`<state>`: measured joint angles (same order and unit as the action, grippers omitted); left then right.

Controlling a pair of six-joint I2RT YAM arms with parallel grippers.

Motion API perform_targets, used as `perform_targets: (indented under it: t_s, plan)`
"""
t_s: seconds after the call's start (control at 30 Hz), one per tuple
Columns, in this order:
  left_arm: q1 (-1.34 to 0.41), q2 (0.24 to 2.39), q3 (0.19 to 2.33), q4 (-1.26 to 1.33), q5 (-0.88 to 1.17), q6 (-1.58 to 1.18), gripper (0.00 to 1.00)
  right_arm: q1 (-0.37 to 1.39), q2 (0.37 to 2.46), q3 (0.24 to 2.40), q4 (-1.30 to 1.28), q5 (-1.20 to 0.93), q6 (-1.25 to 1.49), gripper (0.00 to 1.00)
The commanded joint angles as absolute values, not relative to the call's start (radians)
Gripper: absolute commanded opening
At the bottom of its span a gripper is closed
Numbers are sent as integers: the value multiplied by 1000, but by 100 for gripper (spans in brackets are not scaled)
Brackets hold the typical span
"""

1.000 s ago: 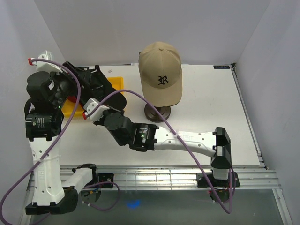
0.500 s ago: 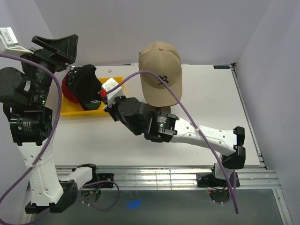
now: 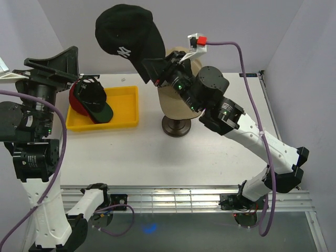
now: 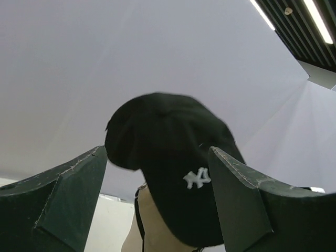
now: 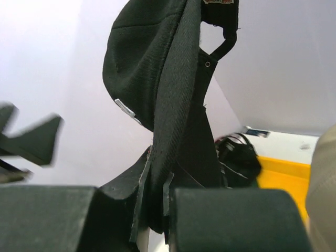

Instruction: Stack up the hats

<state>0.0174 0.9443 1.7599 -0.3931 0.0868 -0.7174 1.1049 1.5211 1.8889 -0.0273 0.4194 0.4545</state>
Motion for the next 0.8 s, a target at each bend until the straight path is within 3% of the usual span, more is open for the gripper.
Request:
perform_targets:
  t_s: [0.0, 0.17, 0.37, 0.77]
  plan:
    - [17, 934, 1680, -397, 75, -741, 88, 1042, 1496, 1902, 153, 367, 719, 8]
    - [17, 910, 1525, -393, 100, -746, 88, 979, 1421, 1780, 274, 435, 912, 8]
    - [17, 894, 1401, -406, 112, -715, 88, 936, 1267, 1487, 468, 557, 1109, 8]
    - [17, 905, 1336, -413, 132, -684, 88, 908, 1114, 1230, 558, 680, 1281, 8]
